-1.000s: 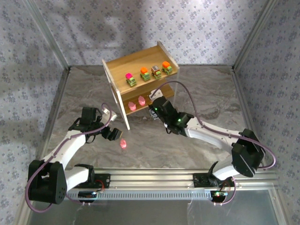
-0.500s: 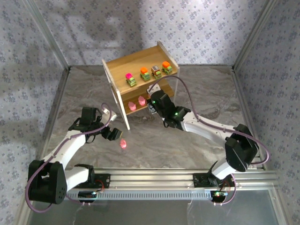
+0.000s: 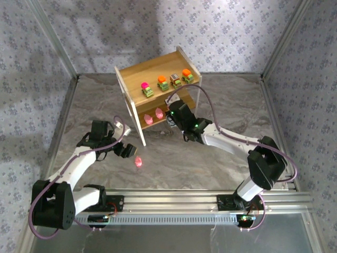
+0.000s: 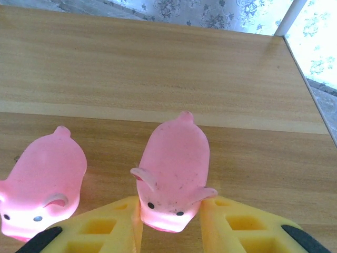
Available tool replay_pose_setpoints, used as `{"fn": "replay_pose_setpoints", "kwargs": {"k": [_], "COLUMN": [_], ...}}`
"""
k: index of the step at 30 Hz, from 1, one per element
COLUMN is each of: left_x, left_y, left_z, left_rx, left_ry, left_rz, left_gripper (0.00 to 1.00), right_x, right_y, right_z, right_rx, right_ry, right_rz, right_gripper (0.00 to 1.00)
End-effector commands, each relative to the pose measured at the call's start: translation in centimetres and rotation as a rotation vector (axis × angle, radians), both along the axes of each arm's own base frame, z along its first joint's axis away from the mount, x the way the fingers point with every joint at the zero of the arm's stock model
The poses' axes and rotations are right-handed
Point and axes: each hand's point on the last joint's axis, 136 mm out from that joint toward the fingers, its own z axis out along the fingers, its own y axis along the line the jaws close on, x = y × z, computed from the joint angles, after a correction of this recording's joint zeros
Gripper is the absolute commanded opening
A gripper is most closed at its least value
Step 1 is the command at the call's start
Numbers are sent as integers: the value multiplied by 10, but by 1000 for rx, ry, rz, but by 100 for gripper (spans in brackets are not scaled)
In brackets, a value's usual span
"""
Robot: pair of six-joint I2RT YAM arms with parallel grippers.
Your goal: Place and organize the plastic toys onto the shelf
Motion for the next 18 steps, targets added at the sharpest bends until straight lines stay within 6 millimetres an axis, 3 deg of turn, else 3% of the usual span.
{"fn": "replay_pose_setpoints", "kwargs": {"k": [1, 13, 14, 18], "left_x": [-3, -2, -2, -2], "left_y": [0, 1, 1, 1], "left_z": [2, 2, 2, 2], "left_rx": [-13, -12, -13, -12], "left_ry": [-6, -6, -6, -5], "left_rz": [-5, -1, -1, -1], "left_gripper": [96, 96, 96, 96], "right_x": [7, 8, 12, 13], "right_y": [7, 10, 14, 14], "right_z": [5, -6, 7, 8], "right_rx": [10, 0, 21, 23], "right_ry": [-4, 20, -1, -3], "right_rz": [8, 20, 20, 17], "right_gripper": [36, 38, 39, 43]}}
